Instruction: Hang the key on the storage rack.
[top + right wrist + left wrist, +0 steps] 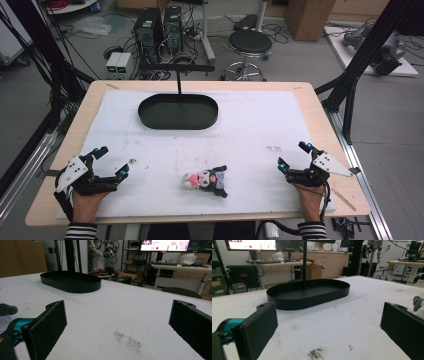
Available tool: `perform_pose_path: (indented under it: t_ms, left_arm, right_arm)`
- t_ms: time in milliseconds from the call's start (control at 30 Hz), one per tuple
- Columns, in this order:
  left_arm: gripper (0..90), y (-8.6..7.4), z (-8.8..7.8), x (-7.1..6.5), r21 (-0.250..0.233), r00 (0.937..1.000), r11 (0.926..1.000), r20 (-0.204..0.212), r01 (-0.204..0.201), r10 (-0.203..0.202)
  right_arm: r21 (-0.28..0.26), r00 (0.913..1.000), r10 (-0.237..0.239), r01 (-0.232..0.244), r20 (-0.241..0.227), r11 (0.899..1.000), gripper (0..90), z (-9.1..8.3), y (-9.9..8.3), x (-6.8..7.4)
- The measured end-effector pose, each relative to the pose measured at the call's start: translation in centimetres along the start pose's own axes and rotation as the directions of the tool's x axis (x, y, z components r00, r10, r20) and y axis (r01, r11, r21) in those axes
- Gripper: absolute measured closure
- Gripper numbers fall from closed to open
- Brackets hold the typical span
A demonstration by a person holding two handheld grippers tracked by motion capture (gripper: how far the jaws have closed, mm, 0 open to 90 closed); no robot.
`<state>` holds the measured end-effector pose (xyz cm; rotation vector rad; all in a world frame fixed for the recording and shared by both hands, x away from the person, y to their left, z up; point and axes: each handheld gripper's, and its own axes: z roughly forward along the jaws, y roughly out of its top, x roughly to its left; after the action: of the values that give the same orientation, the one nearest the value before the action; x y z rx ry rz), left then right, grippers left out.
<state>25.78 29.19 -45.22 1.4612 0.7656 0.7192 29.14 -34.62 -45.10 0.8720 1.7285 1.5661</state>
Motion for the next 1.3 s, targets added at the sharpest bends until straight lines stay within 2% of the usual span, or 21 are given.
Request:
perform_pose_path:
  t_ms: [67, 267, 733, 833, 933, 1067, 1133, 1267, 1300]
  left_arm:
    - [1.7, 0.0, 0.0, -0.1, 0.0, 1.0, 1.0, 0.0, -0.006, 0.006]
    - [1.7, 0.0, 0.0, -0.2, 0.002, 0.9998, 0.9998, -0.003, -0.019, 0.019]
    - [1.7, 0.0, 0.0, 0.1, 0.002, 1.0, 1.0, 0.002, 0.008, -0.008]
    - [1.7, 0.3, 0.0, 0.2, -0.004, 1.0, 1.0, 0.002, -0.002, 0.002]
    - [1.7, 1.0, 0.2, 0.2, -0.008, 0.9995, 0.9999, 0.03, -0.011, 0.011]
    - [1.7, 2.4, 0.7, 0.1, 0.009, 0.9956, 0.9997, 0.091, -0.025, 0.024]
    - [1.7, 3.4, 1.2, 0.0, 0.026, 0.9894, 0.9993, 0.143, -0.028, 0.024]
    - [1.7, 5.1, 2.3, -0.1, 0.064, 0.977, 0.9972, 0.212, -0.039, 0.025]
    - [1.7, 5.7, 2.7, -0.2, 0.075, 0.9713, 0.9963, 0.237, -0.042, 0.023]
  right_arm:
    - [-0.001, 0.9998, 0.022, -0.022, -0.002, 1.0, 0.4, -0.1, 0.0, -0.1]
    - [-0.001, 0.9998, 0.02, -0.02, -0.005, 1.0, 0.4, -0.1, 0.0, 0.0]
    - [0.001, 0.9998, 0.021, -0.021, 0.0, 1.0, 0.4, 0.0, 0.0, -0.1]
    - [0.0, 0.9998, 0.02, -0.02, 0.0, 1.0, 0.5, 0.0, 0.0, -0.1]
    - [0.007, 0.9998, 0.022, -0.022, -0.002, 1.0, 0.4, 0.0, 0.0, -0.1]
    - [0.006, 0.9997, 0.023, -0.023, -0.002, 1.0, 0.4, 0.0, 0.0, -0.1]
    - [-0.002, 0.9999, 0.014, -0.014, -0.001, 1.0, 0.5, 0.0, 0.0, -0.2]
    - [0.0, 0.9998, 0.019, -0.019, 0.0, 1.0, 0.4, 0.0, 0.0, -0.1]
    - [0.0, 0.9998, 0.02, -0.02, 0.0, 1.0, 0.4, 0.0, 0.0, -0.1]
